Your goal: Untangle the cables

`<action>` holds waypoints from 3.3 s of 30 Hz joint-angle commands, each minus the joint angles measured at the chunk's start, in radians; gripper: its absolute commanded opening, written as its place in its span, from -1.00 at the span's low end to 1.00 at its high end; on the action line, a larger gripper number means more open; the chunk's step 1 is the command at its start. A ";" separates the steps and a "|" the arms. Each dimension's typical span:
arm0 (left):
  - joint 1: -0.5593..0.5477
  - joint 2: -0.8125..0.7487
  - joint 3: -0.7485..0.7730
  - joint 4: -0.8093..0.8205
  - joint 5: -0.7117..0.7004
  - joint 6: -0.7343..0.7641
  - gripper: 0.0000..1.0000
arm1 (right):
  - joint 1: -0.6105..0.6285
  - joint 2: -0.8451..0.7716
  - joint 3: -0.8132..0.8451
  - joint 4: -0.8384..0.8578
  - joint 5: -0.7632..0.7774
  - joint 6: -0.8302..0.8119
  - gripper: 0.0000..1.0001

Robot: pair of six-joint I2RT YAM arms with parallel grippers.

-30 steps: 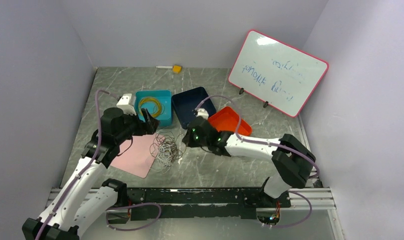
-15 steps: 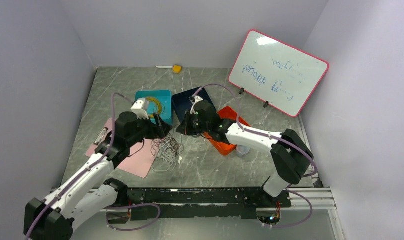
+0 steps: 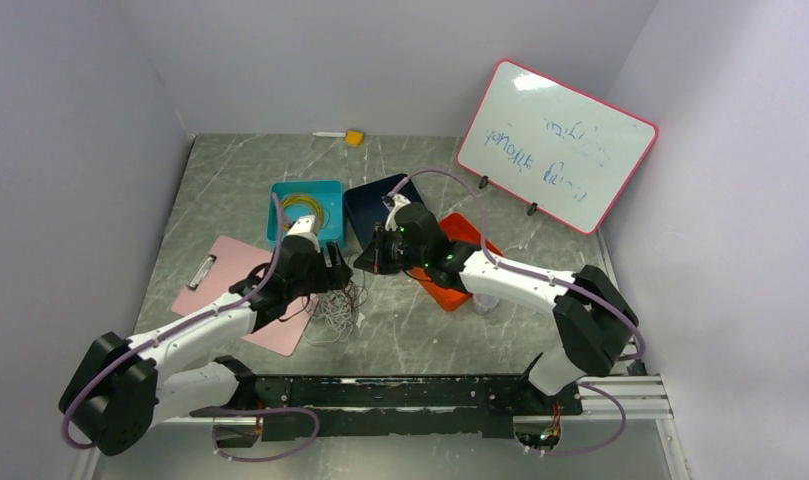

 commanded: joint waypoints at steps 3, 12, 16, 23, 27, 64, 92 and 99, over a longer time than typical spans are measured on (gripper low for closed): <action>-0.029 0.096 -0.001 0.099 -0.069 -0.005 0.53 | -0.007 -0.069 -0.010 0.030 -0.028 0.009 -1.00; -0.057 0.143 -0.023 0.087 -0.133 -0.019 0.44 | -0.007 -0.186 0.084 -0.044 0.020 -0.063 -1.00; -0.057 0.137 -0.053 0.099 -0.148 -0.035 0.43 | -0.008 -0.238 0.149 -0.101 0.032 -0.100 -1.00; -0.059 0.169 -0.070 0.103 -0.161 -0.048 0.41 | -0.011 -0.292 0.283 -0.206 0.076 -0.158 -1.00; -0.058 0.173 -0.076 0.092 -0.180 -0.052 0.41 | -0.012 -0.315 0.359 -0.268 0.134 -0.205 -1.00; -0.058 0.258 -0.075 0.044 -0.238 -0.124 -0.77 | -0.013 -0.426 0.676 -0.418 0.454 -0.506 -1.00; 0.046 -0.173 -0.075 -0.206 -0.359 -0.260 0.48 | -0.014 -0.543 0.630 -0.373 0.407 -0.507 -1.00; 0.205 -0.176 -0.102 -0.170 -0.228 -0.234 0.65 | -0.013 -0.564 0.615 -0.362 0.384 -0.496 -1.00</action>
